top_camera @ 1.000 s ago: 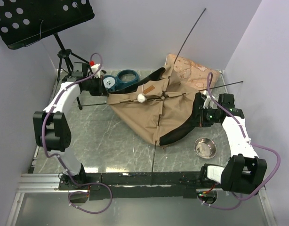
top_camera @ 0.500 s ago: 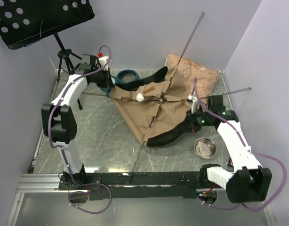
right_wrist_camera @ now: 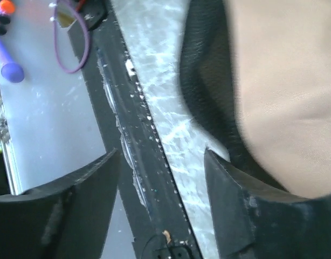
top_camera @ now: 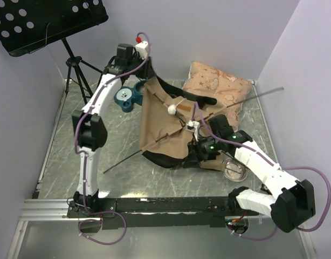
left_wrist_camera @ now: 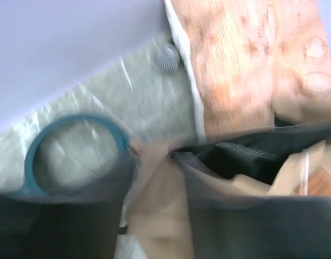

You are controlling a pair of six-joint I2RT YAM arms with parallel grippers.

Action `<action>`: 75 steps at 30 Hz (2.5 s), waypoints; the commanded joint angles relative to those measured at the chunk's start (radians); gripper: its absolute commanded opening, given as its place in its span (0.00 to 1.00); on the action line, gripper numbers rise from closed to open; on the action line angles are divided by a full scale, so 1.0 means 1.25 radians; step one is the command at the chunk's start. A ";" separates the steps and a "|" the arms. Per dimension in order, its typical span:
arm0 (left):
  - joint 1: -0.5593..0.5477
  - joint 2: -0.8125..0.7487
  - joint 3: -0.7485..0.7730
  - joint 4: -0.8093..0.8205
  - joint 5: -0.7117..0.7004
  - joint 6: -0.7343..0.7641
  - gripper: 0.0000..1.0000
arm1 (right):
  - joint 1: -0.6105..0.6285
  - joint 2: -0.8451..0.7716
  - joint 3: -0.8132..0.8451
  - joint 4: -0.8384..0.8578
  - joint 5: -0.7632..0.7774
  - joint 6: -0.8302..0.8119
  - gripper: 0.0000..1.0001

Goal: Set up the pet tent

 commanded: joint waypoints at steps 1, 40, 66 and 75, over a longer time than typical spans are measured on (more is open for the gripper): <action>0.027 0.078 0.212 -0.072 0.004 0.037 0.81 | 0.030 0.042 0.146 -0.080 -0.027 -0.085 0.76; 0.408 -0.858 -0.790 -0.008 0.261 -0.189 1.00 | 0.326 0.782 0.749 -0.150 0.318 -0.678 0.89; 0.656 -0.842 -0.725 0.649 0.391 -0.676 1.00 | 0.090 0.539 0.942 -0.113 0.114 -0.488 0.00; 0.604 -0.916 -1.111 1.003 0.413 -0.751 0.95 | 0.005 0.451 0.948 0.102 0.016 -0.239 0.00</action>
